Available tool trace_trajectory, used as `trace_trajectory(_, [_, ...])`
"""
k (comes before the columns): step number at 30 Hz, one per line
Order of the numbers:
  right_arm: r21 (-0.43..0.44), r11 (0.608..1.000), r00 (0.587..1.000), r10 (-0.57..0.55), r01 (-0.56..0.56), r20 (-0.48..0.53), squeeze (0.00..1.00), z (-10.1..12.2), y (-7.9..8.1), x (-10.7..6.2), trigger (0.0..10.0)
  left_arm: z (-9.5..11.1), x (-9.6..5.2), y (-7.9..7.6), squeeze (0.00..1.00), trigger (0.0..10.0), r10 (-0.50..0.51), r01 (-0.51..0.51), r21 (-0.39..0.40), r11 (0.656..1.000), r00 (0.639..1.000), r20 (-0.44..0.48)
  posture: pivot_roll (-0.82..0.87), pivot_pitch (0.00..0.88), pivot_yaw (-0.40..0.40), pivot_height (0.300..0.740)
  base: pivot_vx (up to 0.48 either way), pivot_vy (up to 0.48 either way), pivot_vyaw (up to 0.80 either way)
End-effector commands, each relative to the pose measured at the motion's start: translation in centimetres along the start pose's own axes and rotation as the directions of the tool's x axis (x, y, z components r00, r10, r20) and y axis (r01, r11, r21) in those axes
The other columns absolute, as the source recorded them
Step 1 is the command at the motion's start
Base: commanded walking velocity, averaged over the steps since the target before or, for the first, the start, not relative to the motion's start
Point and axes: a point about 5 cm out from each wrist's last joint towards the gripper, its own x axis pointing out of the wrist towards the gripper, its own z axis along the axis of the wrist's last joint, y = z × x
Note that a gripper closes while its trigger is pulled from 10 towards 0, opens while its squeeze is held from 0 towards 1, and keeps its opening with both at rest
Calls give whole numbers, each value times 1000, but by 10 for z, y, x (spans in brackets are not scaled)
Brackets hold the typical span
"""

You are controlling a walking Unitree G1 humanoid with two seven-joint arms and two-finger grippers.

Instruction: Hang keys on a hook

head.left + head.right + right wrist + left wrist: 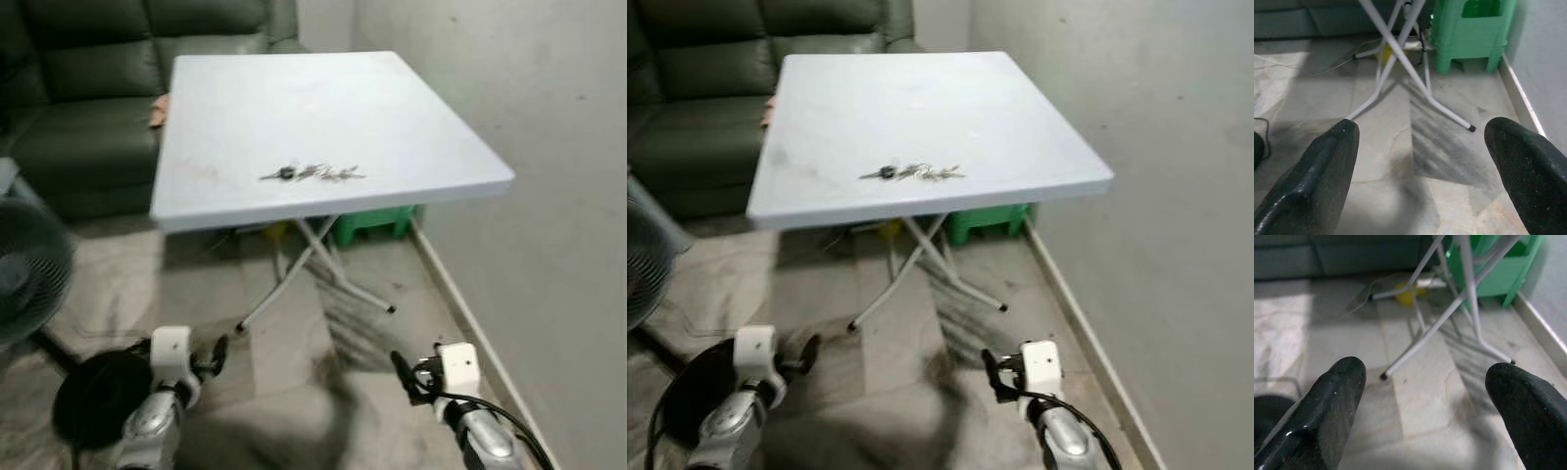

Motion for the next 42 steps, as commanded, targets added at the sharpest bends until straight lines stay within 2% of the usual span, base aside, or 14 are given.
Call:
trace_trajectory(1, [-6,1000,1000,-17,17,-14,0,-2,-7,-4,10000,3,3,-7,0,10000,-18,17,5,1000,1000,13,-11,0,-6,740,375,0,0])
trace_trajectory(6, [-7,1000,1000,-16,16,-13,0,-2,-7,-4,10000,3,4,-8,0,10000,-15,15,19,1000,1000,4,-9,0,-5,740,338,0,0])
trace_trajectory(8, [-7,1000,1000,-18,18,-14,0,-2,-7,-3,10000,2,3,-8,0,10000,-2,2,60,998,1000,-2,-9,0,-5,740,0,0,0])
trace_trajectory(23, [-11,1000,1000,-23,23,-19,0,-2,-8,-3,10000,3,4,-10,0,10000,3,-3,55,998,1000,3,-8,0,-9,740,0,0,0])
trace_trajectory(29, [-46,999,1000,-13,12,-22,0,-1,-7,-2,10000,3,5,-10,0,10000,7,-7,49,999,1000,6,-4,0,-11,740,0,0,0])
trace_trajectory(42, [-44,999,1000,-8,7,-13,0,1,-5,-1,10000,5,6,-11,0,10000,1,-1,48,999,1000,6,0,0,-11,740,0,0,663])
